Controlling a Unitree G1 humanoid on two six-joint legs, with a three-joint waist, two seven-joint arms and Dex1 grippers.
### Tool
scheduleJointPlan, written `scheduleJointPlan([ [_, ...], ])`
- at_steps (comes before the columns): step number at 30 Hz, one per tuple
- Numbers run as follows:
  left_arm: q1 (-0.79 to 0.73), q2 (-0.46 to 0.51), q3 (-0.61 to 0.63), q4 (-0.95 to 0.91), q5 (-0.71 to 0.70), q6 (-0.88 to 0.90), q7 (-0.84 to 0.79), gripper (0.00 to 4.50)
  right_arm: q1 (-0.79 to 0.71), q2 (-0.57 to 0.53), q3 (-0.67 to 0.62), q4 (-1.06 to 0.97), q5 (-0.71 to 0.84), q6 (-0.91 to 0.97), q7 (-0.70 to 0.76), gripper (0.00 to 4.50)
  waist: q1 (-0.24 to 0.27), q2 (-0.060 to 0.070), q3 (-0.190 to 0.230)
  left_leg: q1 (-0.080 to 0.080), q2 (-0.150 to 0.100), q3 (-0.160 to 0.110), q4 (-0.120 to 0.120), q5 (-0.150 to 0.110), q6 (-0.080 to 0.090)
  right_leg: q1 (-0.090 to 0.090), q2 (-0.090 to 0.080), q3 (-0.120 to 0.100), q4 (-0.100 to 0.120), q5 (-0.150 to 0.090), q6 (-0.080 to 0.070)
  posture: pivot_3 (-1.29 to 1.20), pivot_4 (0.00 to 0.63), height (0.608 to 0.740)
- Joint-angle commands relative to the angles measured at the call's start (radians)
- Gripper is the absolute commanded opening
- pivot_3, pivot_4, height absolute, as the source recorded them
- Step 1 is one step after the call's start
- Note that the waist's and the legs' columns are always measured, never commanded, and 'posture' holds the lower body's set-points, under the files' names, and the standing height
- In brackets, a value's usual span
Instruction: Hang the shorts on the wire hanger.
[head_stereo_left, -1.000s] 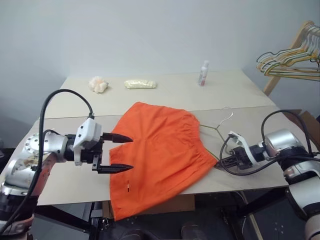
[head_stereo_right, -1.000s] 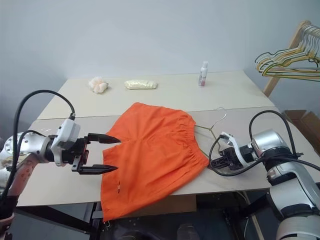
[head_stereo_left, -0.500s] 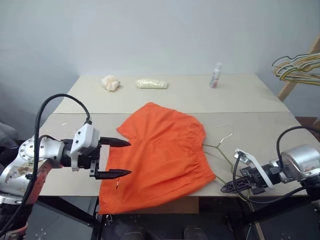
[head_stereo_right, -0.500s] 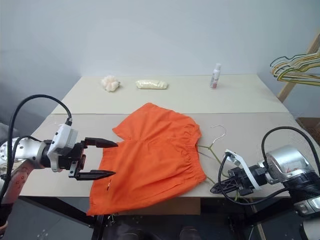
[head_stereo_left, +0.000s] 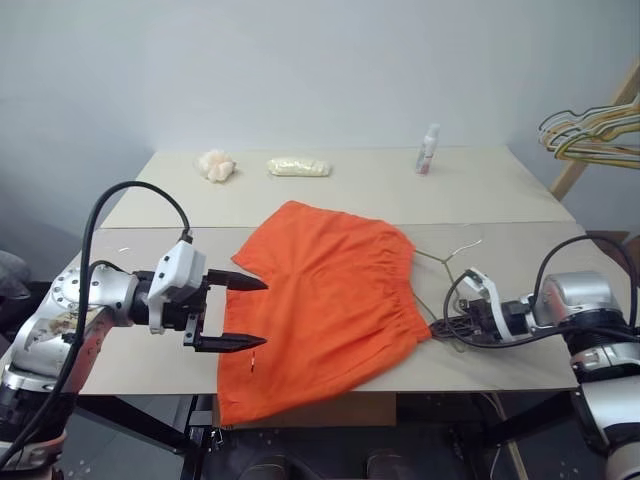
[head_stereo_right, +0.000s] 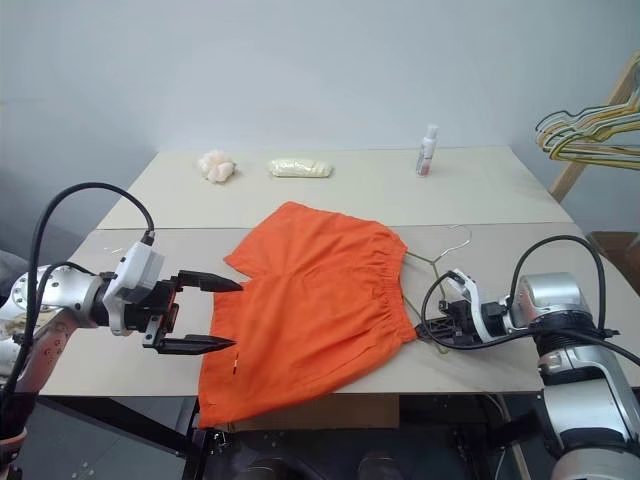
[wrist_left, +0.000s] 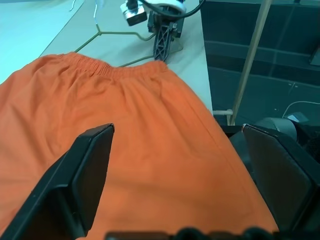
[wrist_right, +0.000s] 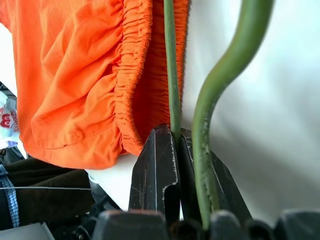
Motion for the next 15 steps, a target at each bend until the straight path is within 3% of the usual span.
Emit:
scheduleJointPlan([
  [1, -0.015, 0.000, 0.013, 0.001, 0.001, -0.032, -0.005, 4.45, -0.058, 0.028, 0.009, 0.058, -0.038, -0.062, 0.021, 0.00, -0.007, 0.000, 0.000, 0.000, 0.000, 0.000, 0.000, 0.000, 0.000, 0.000, 0.000, 0.000, 0.000, 0.000, 0.000, -0.08, 0.000, 0.740],
  [8, 0.020, 0.006, 0.026, -0.020, -0.005, -0.043, 0.006, 4.45, -0.119, 0.048, -0.037, 0.147, -0.116, -0.226, -0.003, 0.00, -0.020, 0.000, 0.000, 0.000, 0.000, 0.000, 0.000, 0.000, 0.000, 0.000, 0.001, 0.000, 0.000, 0.000, 0.000, -0.07, 0.000, 0.740],
  [15, 0.010, 0.022, 0.033, -0.053, -0.026, -0.013, 0.021, 4.45, -0.004, 0.038, -0.127, -0.135, -0.185, -0.490, -0.157, 0.00, -0.020, 0.000, 0.000, 0.000, 0.000, -0.001, 0.000, 0.000, 0.000, -0.001, 0.001, 0.000, 0.001, 0.000, 0.000, -0.08, 0.000, 0.740],
])
